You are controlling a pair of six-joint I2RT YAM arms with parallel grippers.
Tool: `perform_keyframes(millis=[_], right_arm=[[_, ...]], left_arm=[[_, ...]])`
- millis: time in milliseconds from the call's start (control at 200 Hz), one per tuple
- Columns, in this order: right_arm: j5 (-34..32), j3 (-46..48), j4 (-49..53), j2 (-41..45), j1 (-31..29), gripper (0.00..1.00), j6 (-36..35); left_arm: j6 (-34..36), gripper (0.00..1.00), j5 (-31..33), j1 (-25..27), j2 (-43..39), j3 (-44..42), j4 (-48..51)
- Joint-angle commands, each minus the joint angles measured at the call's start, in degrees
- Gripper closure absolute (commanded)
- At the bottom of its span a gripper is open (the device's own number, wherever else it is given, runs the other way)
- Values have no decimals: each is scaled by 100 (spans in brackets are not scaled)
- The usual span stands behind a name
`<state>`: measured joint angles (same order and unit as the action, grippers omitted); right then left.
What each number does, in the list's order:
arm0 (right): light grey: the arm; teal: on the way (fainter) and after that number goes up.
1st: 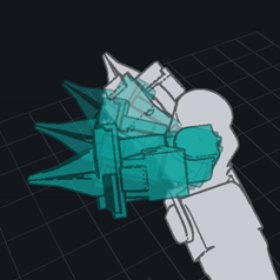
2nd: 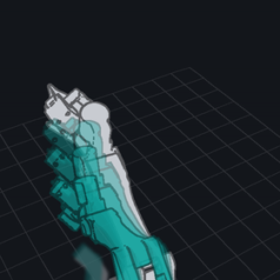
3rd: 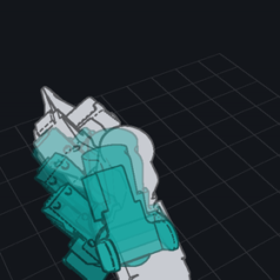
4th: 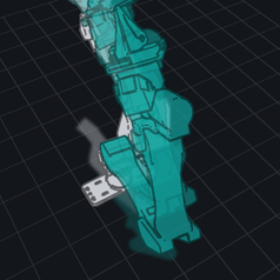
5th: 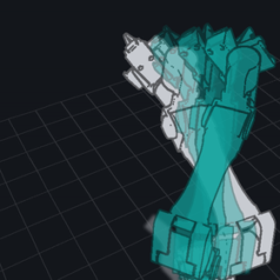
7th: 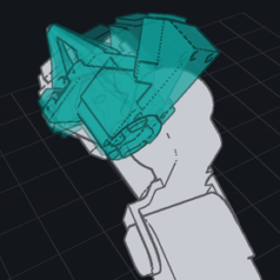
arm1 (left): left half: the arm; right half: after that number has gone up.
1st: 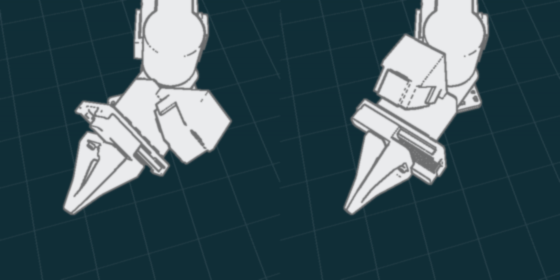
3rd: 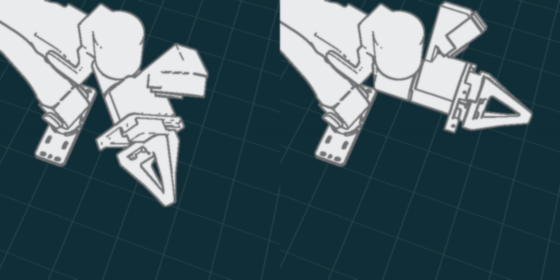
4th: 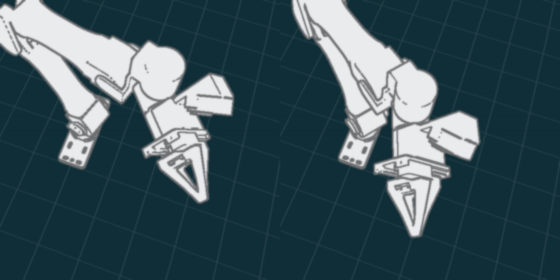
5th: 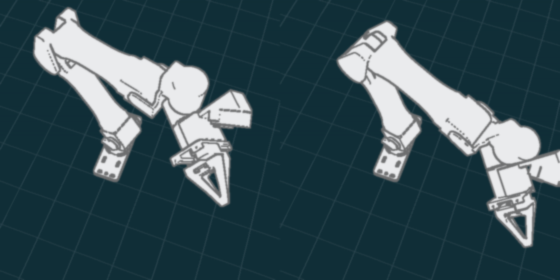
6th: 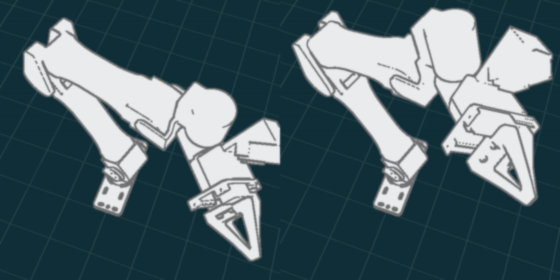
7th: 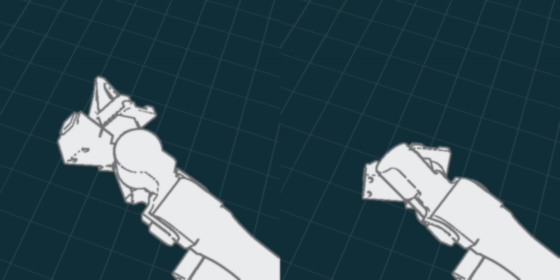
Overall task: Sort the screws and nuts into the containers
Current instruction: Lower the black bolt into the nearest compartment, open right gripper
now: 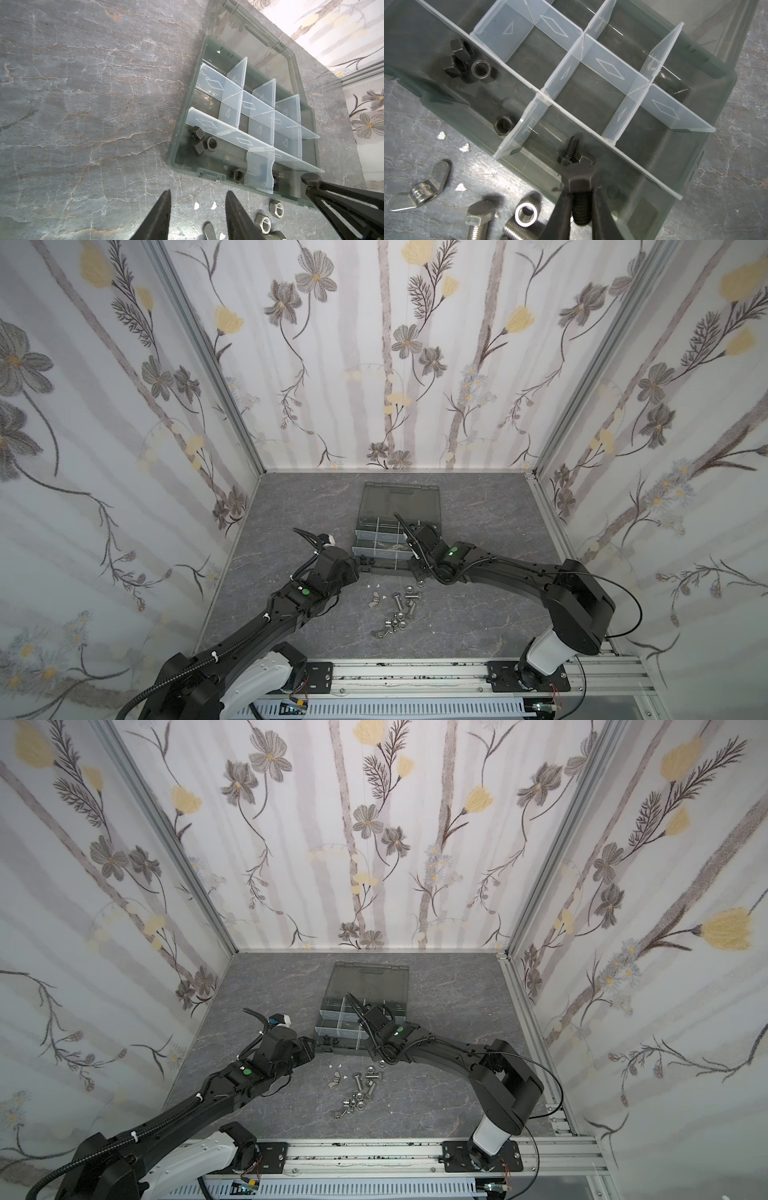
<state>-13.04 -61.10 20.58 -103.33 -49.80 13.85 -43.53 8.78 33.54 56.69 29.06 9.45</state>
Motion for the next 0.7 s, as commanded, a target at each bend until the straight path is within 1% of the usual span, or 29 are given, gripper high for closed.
perform_keyframes(millis=[0,115,410,695], right_arm=[[-103,-36,-198,-39,5,78,38],[-77,-33,-229,-38,1,74,66],[32,49,-243,113,4,73,224],[234,409,-502,607,11,72,563]], left_arm=[[-59,55,10,-8,-9,-40,-119],[-77,55,1,-5,-8,-49,-119],[-77,55,29,-3,31,-38,-119],[-88,55,-5,-5,176,19,-137]])
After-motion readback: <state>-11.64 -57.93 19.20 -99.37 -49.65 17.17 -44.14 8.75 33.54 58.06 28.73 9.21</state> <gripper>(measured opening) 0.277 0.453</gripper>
